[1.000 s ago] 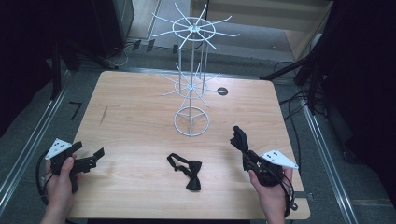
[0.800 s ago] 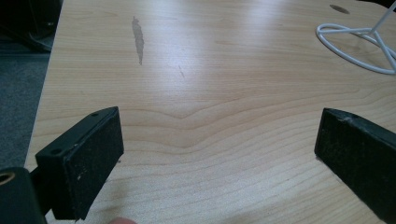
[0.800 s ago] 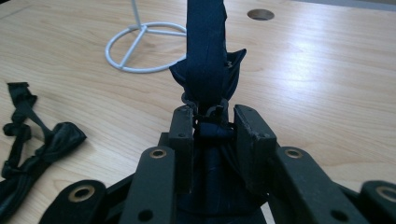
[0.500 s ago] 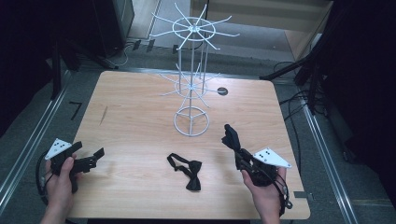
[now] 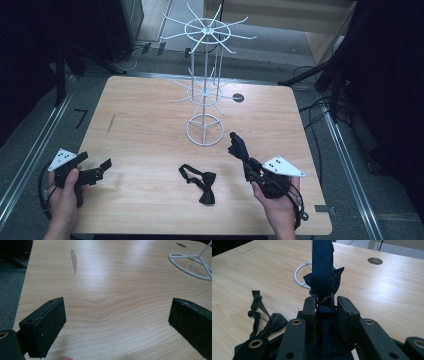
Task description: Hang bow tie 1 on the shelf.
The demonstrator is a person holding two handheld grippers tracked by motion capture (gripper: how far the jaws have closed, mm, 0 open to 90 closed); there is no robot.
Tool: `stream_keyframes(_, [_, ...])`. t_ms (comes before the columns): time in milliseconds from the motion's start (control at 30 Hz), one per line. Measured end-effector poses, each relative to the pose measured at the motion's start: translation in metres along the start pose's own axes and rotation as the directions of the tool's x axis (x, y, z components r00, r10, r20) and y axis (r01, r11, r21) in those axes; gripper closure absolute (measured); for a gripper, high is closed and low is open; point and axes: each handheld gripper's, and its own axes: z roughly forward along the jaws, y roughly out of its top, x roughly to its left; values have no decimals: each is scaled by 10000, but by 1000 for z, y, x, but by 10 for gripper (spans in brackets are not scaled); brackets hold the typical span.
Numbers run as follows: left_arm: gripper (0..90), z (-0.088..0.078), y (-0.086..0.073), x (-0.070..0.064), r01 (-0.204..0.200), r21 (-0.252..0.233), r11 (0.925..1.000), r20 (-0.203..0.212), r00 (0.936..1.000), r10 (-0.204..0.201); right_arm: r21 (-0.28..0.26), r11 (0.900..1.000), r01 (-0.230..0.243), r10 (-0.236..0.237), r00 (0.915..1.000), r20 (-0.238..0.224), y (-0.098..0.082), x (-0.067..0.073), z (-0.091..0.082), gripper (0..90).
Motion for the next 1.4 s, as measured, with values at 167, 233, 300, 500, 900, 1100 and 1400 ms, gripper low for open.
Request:
stream_keyframes(167, [16,0,0,0,6,-11,10000,5,10000,-6,-64,9998,176,-177,9997,-165,7,5,2,706])
stream_keyframes(233, [16,0,0,0,6,-14,10000,3,10000,-6,-92,9997,230,-232,9996,-183,8,6,2,705])
stream_keyframes(300, [16,0,0,0,11,-24,10000,1,10000,-11,-102,9996,254,-256,9995,-191,10,8,2,705])
stream_keyframes(500, [17,0,0,0,10,-26,10000,2,10000,-10,-229,9992,319,-326,9990,-309,17,9,2,705])
stream_keyframes(900, [16,0,0,0,16,-22,10000,1,10000,-16,-462,9973,575,-599,9968,-525,31,17,4,705])
stream_keyframes(1100, [17,0,0,0,12,-22,10000,8,10000,-12,-549,9962,681,-713,9957,-588,37,20,3,705])
stream_keyframes(1400, [16,0,0,0,22,-20,10000,7,10000,-22,-719,9933,906,-953,9933,-649,47,23,3,705])
